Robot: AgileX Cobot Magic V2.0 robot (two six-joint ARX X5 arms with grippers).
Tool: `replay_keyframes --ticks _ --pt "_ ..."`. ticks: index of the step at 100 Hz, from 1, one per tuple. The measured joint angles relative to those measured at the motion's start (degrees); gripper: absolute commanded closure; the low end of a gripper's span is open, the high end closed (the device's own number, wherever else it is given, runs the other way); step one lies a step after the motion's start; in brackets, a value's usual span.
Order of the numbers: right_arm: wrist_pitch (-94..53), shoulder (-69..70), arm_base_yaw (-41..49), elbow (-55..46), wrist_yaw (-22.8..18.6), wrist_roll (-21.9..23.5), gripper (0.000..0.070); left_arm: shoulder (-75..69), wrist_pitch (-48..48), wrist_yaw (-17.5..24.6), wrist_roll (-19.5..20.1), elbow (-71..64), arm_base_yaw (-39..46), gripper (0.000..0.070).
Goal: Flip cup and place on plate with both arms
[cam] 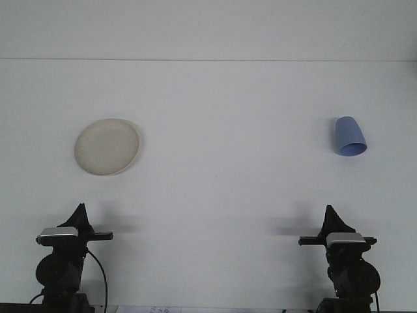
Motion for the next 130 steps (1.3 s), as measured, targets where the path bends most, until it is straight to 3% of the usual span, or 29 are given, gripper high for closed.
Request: replay_keyframes --ticks 86,97,121,130 --pt "0.0 0.0 0.0 0.0 -0.4 0.7 0.0700 0.0 0.0 0.0 0.0 0.0 0.0 0.0686" --pt "0.0 0.0 0.0 0.0 -0.7 4.3 0.0700 0.0 0.0 0.0 0.0 0.0 0.0 0.0686" --pt "5.3 0.0 0.0 0.5 -0.6 16.8 0.0700 0.0 0.0 0.0 0.0 0.0 0.0 0.0686" --pt "3.2 1.0 0.0 4.7 2.0 20.8 0.0700 0.0 0.0 0.0 0.0 0.0 0.0 0.0686"
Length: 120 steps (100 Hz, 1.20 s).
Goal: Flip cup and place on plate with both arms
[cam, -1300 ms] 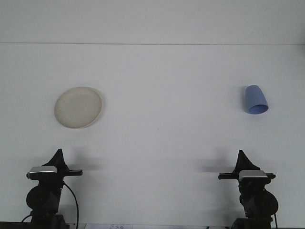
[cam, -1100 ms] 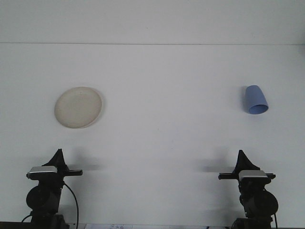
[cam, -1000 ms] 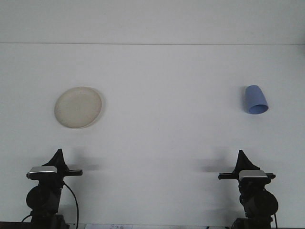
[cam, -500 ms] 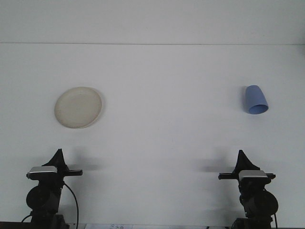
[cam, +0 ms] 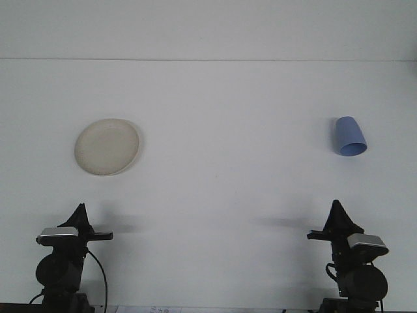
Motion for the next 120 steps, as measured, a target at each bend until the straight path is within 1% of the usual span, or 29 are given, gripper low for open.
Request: replay_keyframes --ticks 4,8,11,12,13,14,16,17,18,19,20,23,36,46,59,75,80,91,104,120 --pt "-1.1 1.5 0.0 3.1 1.4 0.9 0.0675 0.0 0.0 0.0 0.0 0.0 0.0 0.0686" --pt "-2.5 3.6 0.0 6.7 2.1 0.9 0.0596 0.0 0.0 0.0 0.0 0.0 0.0 0.0686" --pt "-3.4 5.2 0.0 9.4 2.3 0.5 0.0503 0.0 0.0 0.0 0.0 0.0 0.0 0.0686" --pt "-3.7 5.9 0.0 10.3 2.4 0.3 0.0465 0.0 0.0 0.0 0.0 0.0 0.0 0.0686" --pt "-4.0 6.5 0.0 11.2 2.5 0.0 0.0408 0.0 0.0 0.0 0.0 0.0 0.0 0.0686" --pt "-4.2 7.2 0.0 12.1 2.5 -0.3 0.0387 0.0 0.0 0.0 0.0 0.0 0.0 0.0686" --pt "-4.7 8.5 0.0 14.0 2.8 -1.0 0.0311 0.0 0.0 0.0 0.0 0.0 0.0 0.0686" --pt "-5.0 9.2 0.0 15.0 2.9 -1.4 0.0257 0.0 0.0 0.0 0.0 0.0 0.0 0.0686" --pt "-5.3 10.0 0.0 15.9 3.1 -1.8 0.0226 0.0 0.0 0.0 0.0 0.0 0.0 0.0686" --pt "-5.6 10.8 0.0 16.8 3.4 -2.3 0.0226 0.0 0.0 0.0 0.0 0.0 0.0 0.0686" --pt "-5.9 11.5 0.0 17.7 3.6 -2.6 0.0178 0.0 0.0 0.0 0.0 0.0 0.0 0.0686" --pt "-6.8 13.9 0.0 20.5 4.3 -4.0 0.0141 0.0 0.0 0.0 0.0 0.0 0.0 0.0686" --pt "-12.1 24.7 0.0 31.5 8.4 -10.0 0.0140 0.0 0.0 0.0 0.0 0.0 0.0 0.0686" --pt "-13.8 32.4 -0.1 36.7 12.4 -14.9 0.0140 0.0 0.0 0.0 0.0 0.0 0.0 0.0686" --pt "-11.7 42.0 -1.8 38.5 12.9 -20.3 0.0140 0.0 0.0 0.0 0.0 0.0 0.0 0.0686" --pt "-10.6 55.0 -6.9 38.4 10.9 -23.4 0.0142 0.0 0.0 0.0 0.0 0.0 0.0 0.0686" --pt "-9.4 58.5 -8.5 38.3 9.9 -24.2 0.0142 0.0 0.0 0.0 0.0 0.0 0.0 0.0686" --pt "-5.6 65.0 -12.2 38.3 9.2 -25.5 0.0143 0.0 0.0 0.0 0.0 0.0 0.0 0.0686" --pt "0.1 71.8 -16.7 38.3 3.6 -26.6 0.0160 0.0 0.0 0.0 0.0 0.0 0.0 0.0686" --pt "8.4 78.5 -19.9 38.3 -0.4 -28.7 0.0165 0.0 0.0 0.0 0.0 0.0 0.0 0.0686"
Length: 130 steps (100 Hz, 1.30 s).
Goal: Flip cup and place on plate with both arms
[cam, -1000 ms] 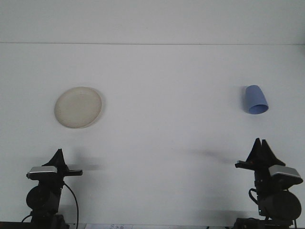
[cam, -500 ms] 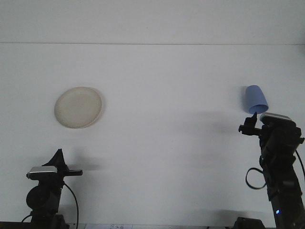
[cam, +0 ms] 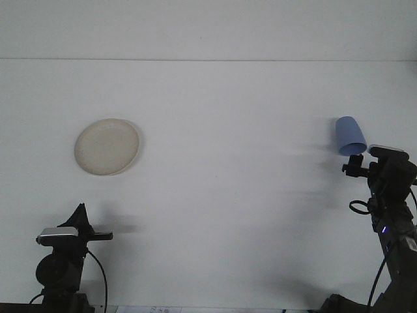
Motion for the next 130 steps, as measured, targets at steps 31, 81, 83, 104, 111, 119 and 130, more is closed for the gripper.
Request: replay_keyframes --ticks 31,81,83,104,111,119,130 --pt "17.8 12.9 -0.8 0.0 -3.9 -1.7 0.0165 0.0 0.0 0.0 0.0 0.0 0.0 0.0686" --pt "43.0 29.0 -0.9 0.0 -5.9 -2.3 0.0310 0.0 0.0 0.0 0.0 0.0 0.0 0.0686" --pt "43.8 29.5 -0.9 0.1 -6.2 -2.3 0.0321 0.0 0.0 0.0 0.0 0.0 0.0 0.0686" --pt "45.2 32.6 -0.9 2.5 -7.9 -2.3 0.0552 0.0 0.0 0.0 0.0 0.0 0.0 0.0686" --pt "45.4 32.6 -0.9 3.0 -8.5 -2.3 0.0655 0.0 0.0 0.0 0.0 0.0 0.0 0.0686" --pt "46.6 32.6 -0.9 3.4 -9.3 -2.3 0.0700 0.0 0.0 0.0 0.0 0.0 0.0 0.0686" --pt "47.5 32.6 -0.9 3.6 -9.4 -2.2 0.0699 0.0 0.0 0.0 0.0 0.0 0.0 0.0686"
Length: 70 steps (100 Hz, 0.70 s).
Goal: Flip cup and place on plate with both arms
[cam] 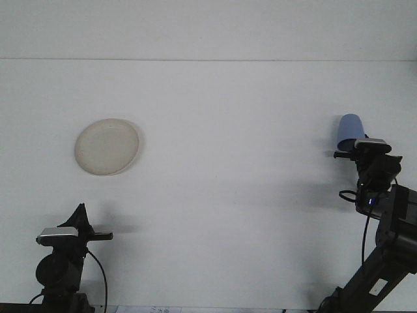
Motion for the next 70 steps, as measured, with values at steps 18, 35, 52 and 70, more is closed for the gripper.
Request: replay_keyframes --ticks 18,35,52,70 --pt "-4.1 -1.9 0.0 0.1 -1.1 1.6 0.0699 0.0 0.0 0.0 0.0 0.0 0.0 0.0686" --pt "-15.4 -9.9 0.7 0.1 -1.3 3.9 0.0699 0.0 0.0 0.0 0.0 0.0 0.0 0.0686" --pt "-29.2 -21.8 3.8 0.2 -1.3 9.4 0.0699 0.0 0.0 0.0 0.0 0.0 0.0 0.0686" --pt "-54.9 -34.8 10.8 5.0 -1.3 13.1 0.0699 0.0 0.0 0.0 0.0 0.0 0.0 0.0686"
